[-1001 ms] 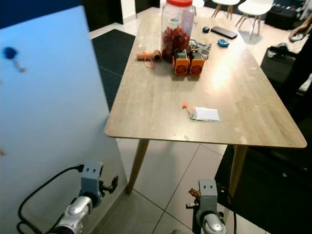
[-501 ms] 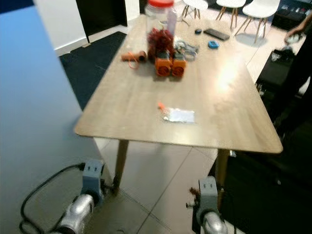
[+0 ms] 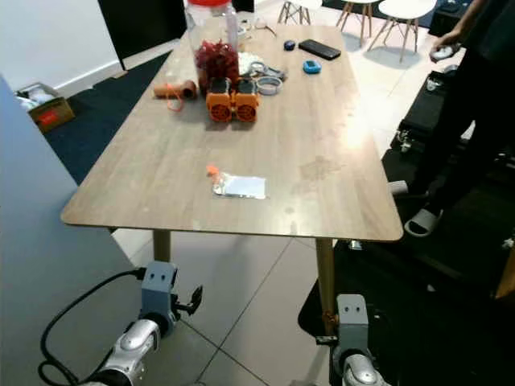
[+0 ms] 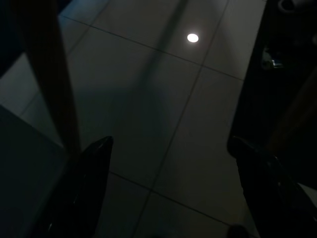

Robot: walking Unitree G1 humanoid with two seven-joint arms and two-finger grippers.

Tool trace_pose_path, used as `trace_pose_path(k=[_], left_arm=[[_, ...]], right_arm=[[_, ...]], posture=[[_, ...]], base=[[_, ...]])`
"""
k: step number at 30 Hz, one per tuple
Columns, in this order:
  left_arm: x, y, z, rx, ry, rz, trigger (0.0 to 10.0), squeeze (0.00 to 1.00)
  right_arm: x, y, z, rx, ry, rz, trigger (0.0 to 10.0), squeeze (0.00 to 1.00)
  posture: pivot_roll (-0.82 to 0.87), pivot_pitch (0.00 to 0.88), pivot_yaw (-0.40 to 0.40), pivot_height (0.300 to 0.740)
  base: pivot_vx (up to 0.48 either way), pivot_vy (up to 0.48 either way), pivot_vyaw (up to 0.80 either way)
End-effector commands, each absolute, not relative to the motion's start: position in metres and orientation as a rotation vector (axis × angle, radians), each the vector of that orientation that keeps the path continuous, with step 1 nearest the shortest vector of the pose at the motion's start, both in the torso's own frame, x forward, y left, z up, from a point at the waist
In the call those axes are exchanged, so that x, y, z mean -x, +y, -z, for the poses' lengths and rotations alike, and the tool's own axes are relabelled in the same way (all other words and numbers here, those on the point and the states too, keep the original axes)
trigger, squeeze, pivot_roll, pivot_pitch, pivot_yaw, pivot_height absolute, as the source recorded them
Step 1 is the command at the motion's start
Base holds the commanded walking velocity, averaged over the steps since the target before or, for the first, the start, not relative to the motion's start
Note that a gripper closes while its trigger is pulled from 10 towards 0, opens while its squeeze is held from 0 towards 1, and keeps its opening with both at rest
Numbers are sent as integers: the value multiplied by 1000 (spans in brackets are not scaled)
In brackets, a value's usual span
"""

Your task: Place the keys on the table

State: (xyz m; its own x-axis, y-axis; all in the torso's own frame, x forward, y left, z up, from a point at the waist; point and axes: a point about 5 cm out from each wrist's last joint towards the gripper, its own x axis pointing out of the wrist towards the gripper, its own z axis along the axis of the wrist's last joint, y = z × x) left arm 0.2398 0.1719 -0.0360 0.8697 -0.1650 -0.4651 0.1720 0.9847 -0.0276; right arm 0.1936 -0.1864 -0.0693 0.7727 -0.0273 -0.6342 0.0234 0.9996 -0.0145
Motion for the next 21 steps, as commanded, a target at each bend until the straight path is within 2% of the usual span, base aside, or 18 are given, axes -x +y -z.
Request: trace_pose_path(k=[1, 6, 10, 13, 16, 17, 18, 21], left_arm=[[-238, 174, 38, -28, 501, 179, 10000, 0], [-238, 172, 38, -25, 501, 183, 10000, 0], [-238, 171, 38, -27, 498, 188, 10000, 0], [-237, 172, 38, -27, 497, 187, 10000, 0], [-237, 173, 38, -28, 498, 188, 10000, 0], [-237, 174, 38, -28, 498, 189, 10000, 0], [-237, 174, 38, -28, 498, 189, 10000, 0], [-239, 175, 37, -28, 494, 192, 10000, 0]], right_arm=[[-189, -186, 72, 0, 706, 33, 10000, 0], [-184, -194, 74, 5, 724, 69, 10000, 0], [-172, -211, 78, -3, 765, 159, 10000, 0], [-146, -248, 80, 26, 795, 319, 10000, 0], [-133, -278, 73, 47, 772, 446, 10000, 0], [-131, -292, 68, 52, 744, 504, 10000, 0], [-131, -292, 68, 52, 744, 504, 10000, 0], [-140, -340, 35, 92, 561, 669, 10000, 0]], posture=[[55, 58, -40, 740], [55, 57, -41, 740], [58, 58, -43, 740], [57, 59, -40, 740], [55, 59, -36, 740], [56, 58, -35, 740], [56, 58, -35, 740], [55, 61, -29, 740]], base=[[0, 0, 0], [0, 0, 0], [0, 0, 0], [0, 0, 0], [0, 0, 0], [0, 0, 0], [0, 0, 0], [0, 0, 0]])
